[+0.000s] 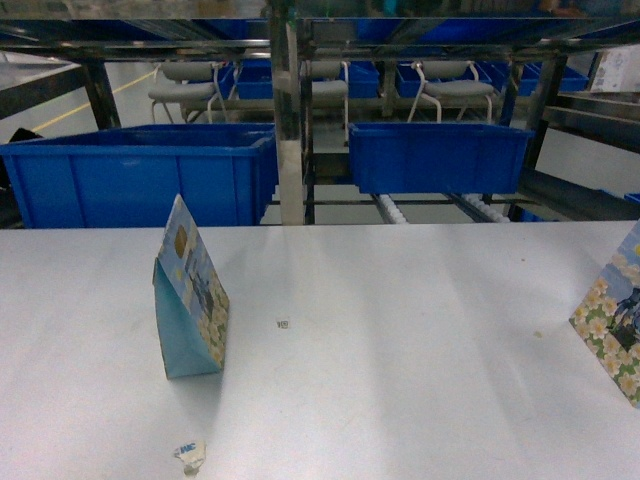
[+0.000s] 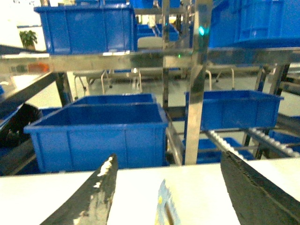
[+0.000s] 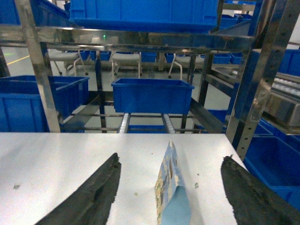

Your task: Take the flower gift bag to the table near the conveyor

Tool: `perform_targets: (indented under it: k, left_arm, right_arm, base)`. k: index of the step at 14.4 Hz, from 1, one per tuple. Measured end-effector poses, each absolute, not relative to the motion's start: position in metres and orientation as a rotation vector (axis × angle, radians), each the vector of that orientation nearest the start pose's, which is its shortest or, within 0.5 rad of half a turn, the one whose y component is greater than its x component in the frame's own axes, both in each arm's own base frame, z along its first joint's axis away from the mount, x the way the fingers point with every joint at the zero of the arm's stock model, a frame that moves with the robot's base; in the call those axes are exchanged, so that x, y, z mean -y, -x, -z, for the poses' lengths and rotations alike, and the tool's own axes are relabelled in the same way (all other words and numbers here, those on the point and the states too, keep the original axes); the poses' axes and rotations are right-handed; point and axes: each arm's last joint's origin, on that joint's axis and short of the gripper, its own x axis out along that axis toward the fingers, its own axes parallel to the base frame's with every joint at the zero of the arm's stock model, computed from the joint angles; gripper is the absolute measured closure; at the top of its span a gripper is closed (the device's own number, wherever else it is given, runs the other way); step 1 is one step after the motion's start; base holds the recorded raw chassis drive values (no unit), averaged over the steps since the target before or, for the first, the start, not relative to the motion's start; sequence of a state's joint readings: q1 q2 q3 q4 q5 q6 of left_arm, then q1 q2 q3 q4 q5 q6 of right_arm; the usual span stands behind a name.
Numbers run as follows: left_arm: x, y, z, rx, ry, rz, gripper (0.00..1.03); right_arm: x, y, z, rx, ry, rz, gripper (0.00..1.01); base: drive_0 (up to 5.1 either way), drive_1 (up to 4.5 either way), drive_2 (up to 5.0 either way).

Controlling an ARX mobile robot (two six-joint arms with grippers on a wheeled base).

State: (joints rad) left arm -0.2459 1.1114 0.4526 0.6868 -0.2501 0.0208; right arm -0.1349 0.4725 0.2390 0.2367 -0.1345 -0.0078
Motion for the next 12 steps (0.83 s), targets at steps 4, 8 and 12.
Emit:
perform_targets:
  k: [4,8,12]
  left_arm:
    - [0.024,-0.187,-0.205,-0.007,-0.008,0.0,0.92]
    - [0.013,-0.163,-0.188,-0.015,-0.003,-0.004,1.01]
    - [-0.001,-0.146,-0.18,-0.007,-0.001,-0.016,1.01]
  right_arm:
    - [-0.001,-0.123,-0.201,0.004,0.008,-0.022,0.91]
    - [0.0,-0.116,-0.187,-0.002,0.007,0.0,0.99]
    - [0.0,-0.111,-0.179,-0.002,0.007,0.0,0.99]
  base:
    - [0.0,0.0,0.0]
    - [0.0,0.0,0.0]
    - [0.0,0.0,0.0]
